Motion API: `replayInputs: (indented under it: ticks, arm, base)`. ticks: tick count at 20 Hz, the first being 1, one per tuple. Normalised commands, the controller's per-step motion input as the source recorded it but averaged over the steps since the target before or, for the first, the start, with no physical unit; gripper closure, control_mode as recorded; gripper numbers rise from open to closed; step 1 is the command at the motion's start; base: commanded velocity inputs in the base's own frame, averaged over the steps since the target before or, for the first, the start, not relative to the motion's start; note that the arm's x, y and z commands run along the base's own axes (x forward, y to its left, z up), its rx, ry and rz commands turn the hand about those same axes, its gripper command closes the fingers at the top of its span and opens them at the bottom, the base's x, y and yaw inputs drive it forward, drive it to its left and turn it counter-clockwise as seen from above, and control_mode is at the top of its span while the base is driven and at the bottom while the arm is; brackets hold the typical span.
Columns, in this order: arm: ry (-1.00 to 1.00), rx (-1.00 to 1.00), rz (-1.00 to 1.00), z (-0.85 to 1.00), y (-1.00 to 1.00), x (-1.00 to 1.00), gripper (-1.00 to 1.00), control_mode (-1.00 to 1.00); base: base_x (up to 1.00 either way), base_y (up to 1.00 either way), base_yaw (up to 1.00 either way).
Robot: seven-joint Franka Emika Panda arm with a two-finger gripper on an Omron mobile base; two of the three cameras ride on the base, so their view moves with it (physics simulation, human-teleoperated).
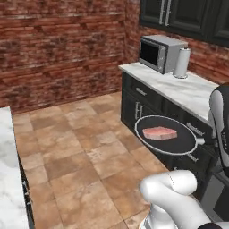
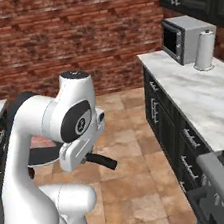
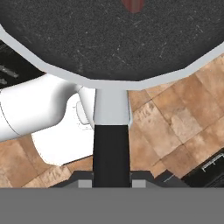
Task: Pick up the pan with the steak in it and place it on the dining table. Then place the steak on the plate.
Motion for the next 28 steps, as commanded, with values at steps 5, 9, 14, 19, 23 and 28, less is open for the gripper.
replayInputs:
  ticks: [5,9,14,19,23,28]
  arm:
    - [0.0,0.0,0.0,0.0,0.0,0.0,1.0,1.0]
    - [0.0,0.0,0.0,0.0,0.0,0.0,1.0,1.0]
    - [0.0,0.0,0.0,0.0,0.0,0.0,1.0,1.0]
    - [0.0,0.0,0.0,0.0,0.0,0.0,1.0,1.0]
    - [0.0,0.0,0.0,0.0,0.0,0.0,1.0,1.0]
    - [0.0,0.0,0.0,0.0,0.0,0.0,1.0,1.0]
  base:
    - [-0.01,0.0,0.5]
    - [-0.08,0.0,0.46]
    - [-0.05,0.0,0.47]
    - [0.04,-0.01,0.05]
    - [0.9,-0.05,0.01]
    - [1.0,-0.3,0.0]
